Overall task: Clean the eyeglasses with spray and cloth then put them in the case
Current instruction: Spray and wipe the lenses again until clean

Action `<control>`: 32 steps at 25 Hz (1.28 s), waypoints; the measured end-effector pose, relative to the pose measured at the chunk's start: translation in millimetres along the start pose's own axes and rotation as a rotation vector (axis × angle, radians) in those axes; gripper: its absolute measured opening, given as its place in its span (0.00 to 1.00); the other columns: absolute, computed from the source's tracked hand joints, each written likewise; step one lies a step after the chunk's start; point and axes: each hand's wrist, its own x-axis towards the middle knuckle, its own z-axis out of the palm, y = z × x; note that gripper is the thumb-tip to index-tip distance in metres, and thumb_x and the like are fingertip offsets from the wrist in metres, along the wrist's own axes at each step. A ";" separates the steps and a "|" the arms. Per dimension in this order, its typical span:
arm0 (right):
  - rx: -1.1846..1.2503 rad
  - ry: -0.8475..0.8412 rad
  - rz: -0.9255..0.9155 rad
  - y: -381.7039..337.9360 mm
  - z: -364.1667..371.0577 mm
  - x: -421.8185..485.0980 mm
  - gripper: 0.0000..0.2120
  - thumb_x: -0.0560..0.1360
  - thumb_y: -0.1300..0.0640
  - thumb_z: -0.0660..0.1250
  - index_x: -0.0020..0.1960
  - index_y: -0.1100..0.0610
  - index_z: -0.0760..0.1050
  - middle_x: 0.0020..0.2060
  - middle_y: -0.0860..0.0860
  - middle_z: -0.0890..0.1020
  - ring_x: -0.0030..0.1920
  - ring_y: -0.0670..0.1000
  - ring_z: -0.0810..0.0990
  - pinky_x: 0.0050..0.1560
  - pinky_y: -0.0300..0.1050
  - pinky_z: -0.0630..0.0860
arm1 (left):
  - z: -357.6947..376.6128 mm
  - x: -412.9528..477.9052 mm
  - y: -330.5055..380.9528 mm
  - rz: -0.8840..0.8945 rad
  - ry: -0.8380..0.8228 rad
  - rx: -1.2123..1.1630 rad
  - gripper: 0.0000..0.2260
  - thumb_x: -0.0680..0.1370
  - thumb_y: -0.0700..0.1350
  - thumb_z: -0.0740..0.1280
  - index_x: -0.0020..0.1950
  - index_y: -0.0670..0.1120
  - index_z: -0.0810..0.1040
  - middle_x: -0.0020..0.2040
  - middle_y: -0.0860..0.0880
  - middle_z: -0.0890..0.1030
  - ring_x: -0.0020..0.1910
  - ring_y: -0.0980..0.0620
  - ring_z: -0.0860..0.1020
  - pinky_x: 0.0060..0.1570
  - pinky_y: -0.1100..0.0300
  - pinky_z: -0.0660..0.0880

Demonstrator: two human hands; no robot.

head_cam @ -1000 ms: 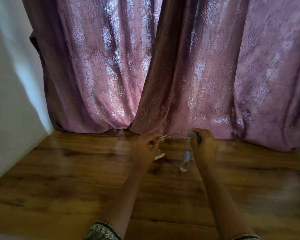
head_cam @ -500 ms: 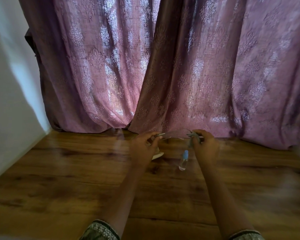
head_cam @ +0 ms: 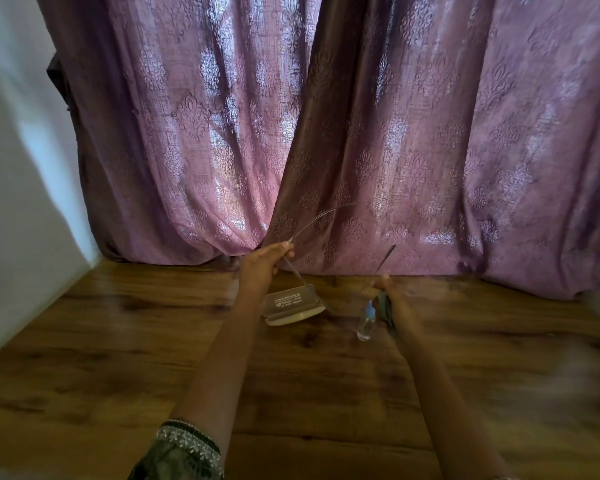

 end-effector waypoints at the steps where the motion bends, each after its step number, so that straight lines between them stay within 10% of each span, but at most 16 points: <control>1: -0.022 -0.061 -0.046 -4.1 1.5 -3.1 0.18 0.76 0.40 0.57 0.50 0.51 0.79 0.44 0.54 0.81 0.46 0.52 0.79 0.45 0.47 0.76 | -2.2 0.4 0.2 -0.090 -0.022 -0.001 0.06 0.76 0.42 0.65 0.46 0.43 0.81 0.26 0.59 0.81 0.21 0.63 0.67 0.21 0.73 0.61; 10: 0.018 -0.116 -0.348 -29.2 8.1 -21.7 0.16 0.79 0.55 0.55 0.36 0.56 0.73 0.20 0.43 0.71 0.22 0.39 0.68 0.24 0.30 0.65 | -5.9 7.7 -19.1 -0.581 -0.090 -0.171 0.10 0.79 0.49 0.60 0.46 0.46 0.78 0.24 0.57 0.80 0.14 0.61 0.63 0.15 0.72 0.54; 15: 0.123 -0.046 -0.401 -39.4 20.5 -22.2 0.16 0.80 0.56 0.56 0.35 0.56 0.73 0.19 0.42 0.70 0.21 0.39 0.66 0.23 0.31 0.65 | 12.3 -13.1 -35.7 -0.174 0.188 0.093 0.10 0.76 0.46 0.66 0.55 0.44 0.79 0.44 0.47 0.81 0.35 0.60 0.76 0.34 0.67 0.71; 20: 0.171 0.162 -0.358 -36.8 20.7 -14.0 0.15 0.78 0.53 0.59 0.34 0.52 0.75 0.22 0.42 0.75 0.25 0.40 0.69 0.27 0.32 0.66 | 24.9 -48.9 -34.5 0.373 -0.163 0.430 0.09 0.72 0.45 0.71 0.53 0.49 0.81 0.43 0.59 0.81 0.41 0.65 0.78 0.41 0.74 0.71; 28: 0.204 0.155 -0.290 -34.6 27.6 -23.7 0.16 0.79 0.51 0.57 0.37 0.54 0.75 0.21 0.45 0.74 0.24 0.42 0.70 0.25 0.32 0.68 | 36.9 -55.2 -36.9 0.576 -0.115 0.667 0.09 0.74 0.44 0.69 0.53 0.47 0.82 0.42 0.50 0.85 0.37 0.62 0.78 0.38 0.71 0.71; 32: 0.005 0.464 -0.142 -32.7 17.7 -22.9 0.12 0.79 0.53 0.52 0.44 0.57 0.71 0.33 0.51 0.71 0.33 0.49 0.70 0.34 0.43 0.67 | 31.4 -50.6 -36.9 0.576 -0.068 0.729 0.09 0.74 0.44 0.69 0.53 0.47 0.82 0.41 0.47 0.86 0.36 0.55 0.80 0.39 0.60 0.76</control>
